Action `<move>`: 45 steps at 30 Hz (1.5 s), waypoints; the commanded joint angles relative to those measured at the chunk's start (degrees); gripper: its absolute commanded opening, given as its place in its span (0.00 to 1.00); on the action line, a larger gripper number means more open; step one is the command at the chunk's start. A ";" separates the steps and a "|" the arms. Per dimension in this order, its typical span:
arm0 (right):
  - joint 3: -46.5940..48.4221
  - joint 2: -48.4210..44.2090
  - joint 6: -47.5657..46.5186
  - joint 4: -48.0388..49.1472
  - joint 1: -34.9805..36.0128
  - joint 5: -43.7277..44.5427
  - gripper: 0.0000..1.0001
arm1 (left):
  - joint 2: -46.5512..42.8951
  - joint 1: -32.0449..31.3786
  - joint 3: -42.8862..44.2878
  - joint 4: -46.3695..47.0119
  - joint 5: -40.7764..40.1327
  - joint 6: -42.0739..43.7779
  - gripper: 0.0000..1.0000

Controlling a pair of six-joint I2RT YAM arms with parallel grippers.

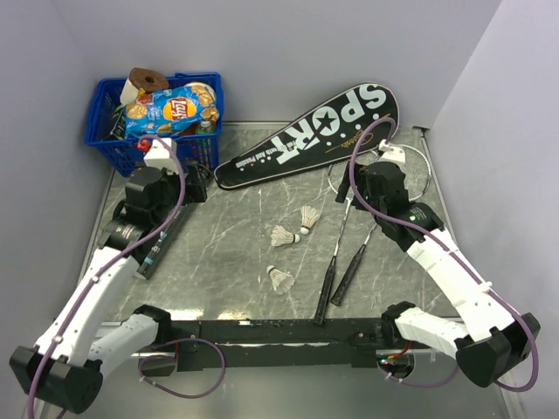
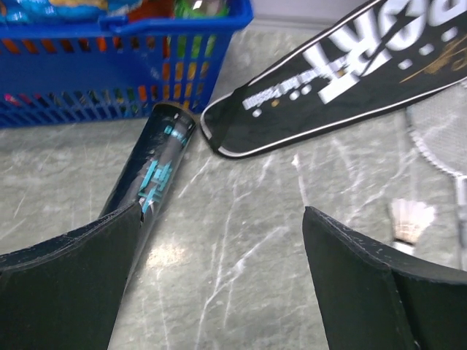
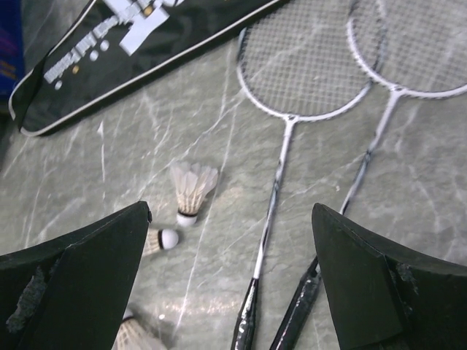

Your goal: Pack up the badminton gear

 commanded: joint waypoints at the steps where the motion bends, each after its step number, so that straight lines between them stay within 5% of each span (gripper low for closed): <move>1: -1.33 0.15 -1.34 1.98 0.02 -6.20 1.00 | 4.06 -0.20 0.11 -0.04 -3.60 2.47 0.97; 18: -5.37 0.42 -2.31 6.21 3.01 -16.23 1.00 | 19.53 1.64 -0.69 7.69 -1.06 25.40 0.96; 30: -7.57 -0.03 -1.79 7.70 5.29 -19.13 1.00 | 33.15 9.73 4.40 8.13 11.42 29.20 0.96; 45: -7.84 2.08 -1.70 9.46 6.61 -20.53 1.00 | 45.63 13.52 9.33 13.14 8.09 34.12 0.96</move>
